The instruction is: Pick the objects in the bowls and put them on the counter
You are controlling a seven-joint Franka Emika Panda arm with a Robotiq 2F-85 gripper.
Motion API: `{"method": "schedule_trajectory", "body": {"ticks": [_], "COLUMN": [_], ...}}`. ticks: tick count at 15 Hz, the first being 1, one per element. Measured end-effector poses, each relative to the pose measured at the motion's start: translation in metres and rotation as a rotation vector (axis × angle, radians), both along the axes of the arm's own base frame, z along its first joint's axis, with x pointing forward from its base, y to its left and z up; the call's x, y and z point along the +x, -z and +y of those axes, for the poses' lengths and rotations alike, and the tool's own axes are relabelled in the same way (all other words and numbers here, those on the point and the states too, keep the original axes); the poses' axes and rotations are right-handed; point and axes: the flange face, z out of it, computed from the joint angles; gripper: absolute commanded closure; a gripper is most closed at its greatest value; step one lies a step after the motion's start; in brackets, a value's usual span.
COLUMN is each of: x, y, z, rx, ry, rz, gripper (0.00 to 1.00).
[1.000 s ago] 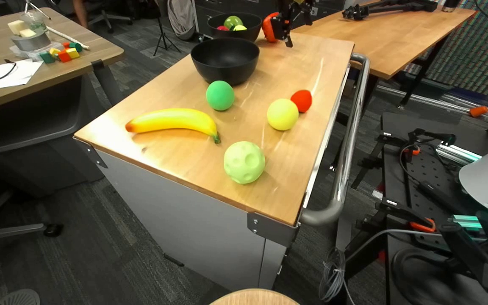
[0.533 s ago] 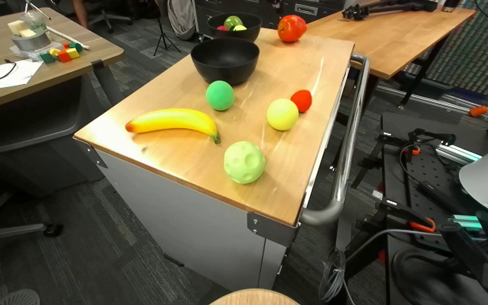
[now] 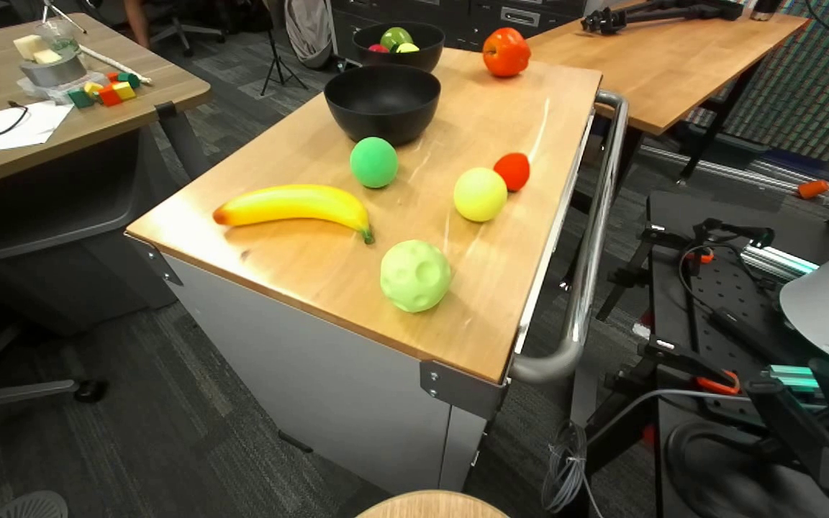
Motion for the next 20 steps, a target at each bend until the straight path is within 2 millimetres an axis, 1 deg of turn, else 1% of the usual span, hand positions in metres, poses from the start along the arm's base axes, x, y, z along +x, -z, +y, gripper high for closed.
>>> {"method": "schedule_trajectory", "body": {"ticks": [2, 4, 7, 12, 15, 19, 20], "x": [0.015, 0.023, 0.023, 0.032, 0.041, 0.05, 0.052], "y": [0.014, 0.023, 0.027, 0.049, 0.061, 0.075, 0.078], "z": [0.008, 0.01, 0.009, 0.006, -0.005, -0.027, -0.031], "rx": [0.058, 0.068, 0.07, 0.135, 0.171, 0.208, 0.225], "ry": [0.001, 0.002, 0.005, 0.003, -0.005, 0.006, 0.011], "rz": [-0.07, -0.081, -0.075, -0.054, -0.032, 0.013, 0.025], "gripper": [0.0, 0.0, 0.0, 0.0, 0.0, 0.0, 0.02]}}
